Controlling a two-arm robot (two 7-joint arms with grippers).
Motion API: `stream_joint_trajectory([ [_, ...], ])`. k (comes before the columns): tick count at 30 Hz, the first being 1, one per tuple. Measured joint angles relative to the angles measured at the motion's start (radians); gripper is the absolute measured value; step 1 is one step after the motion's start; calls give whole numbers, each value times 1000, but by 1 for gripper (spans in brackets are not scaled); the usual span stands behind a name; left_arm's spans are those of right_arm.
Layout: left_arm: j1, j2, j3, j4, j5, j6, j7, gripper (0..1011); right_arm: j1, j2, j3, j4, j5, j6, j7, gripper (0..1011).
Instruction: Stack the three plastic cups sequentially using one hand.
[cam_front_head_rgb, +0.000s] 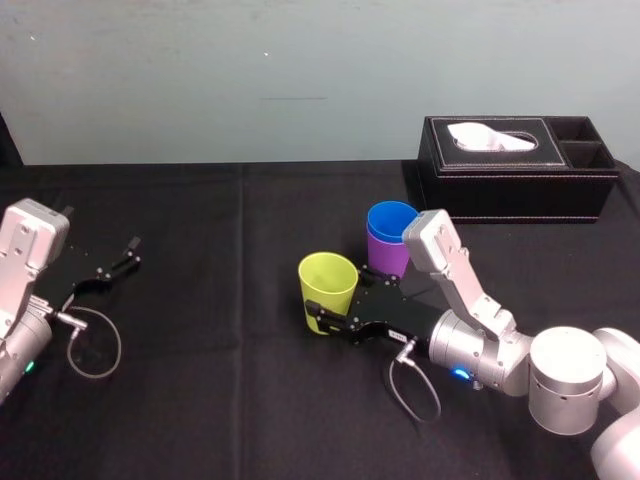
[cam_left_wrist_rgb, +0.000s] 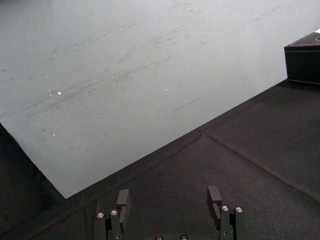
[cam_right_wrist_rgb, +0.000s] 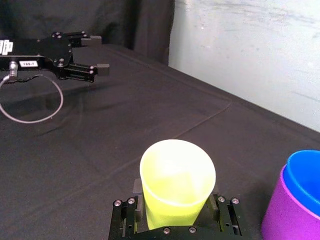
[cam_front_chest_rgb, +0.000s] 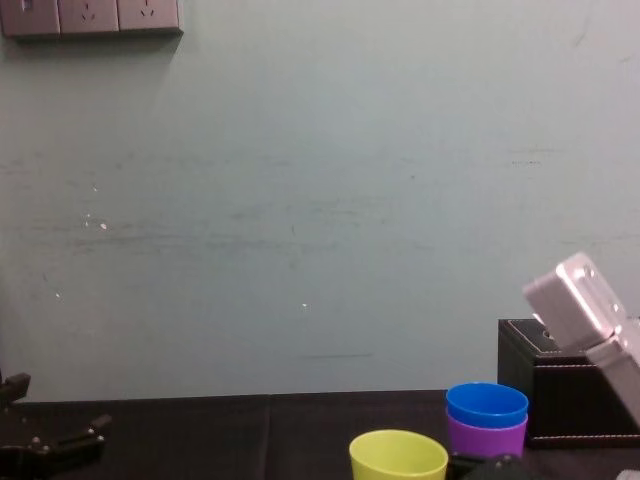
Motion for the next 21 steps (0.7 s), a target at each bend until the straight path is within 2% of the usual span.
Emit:
stream_joint_trajectory([
  [11,0,0,0,0,0,0,0,1010,-52,48,54,-184,-11,117,-66,734],
  [21,0,0,0,0,0,0,0,1010,-70,83,111,-294,18,146,-72,733],
])
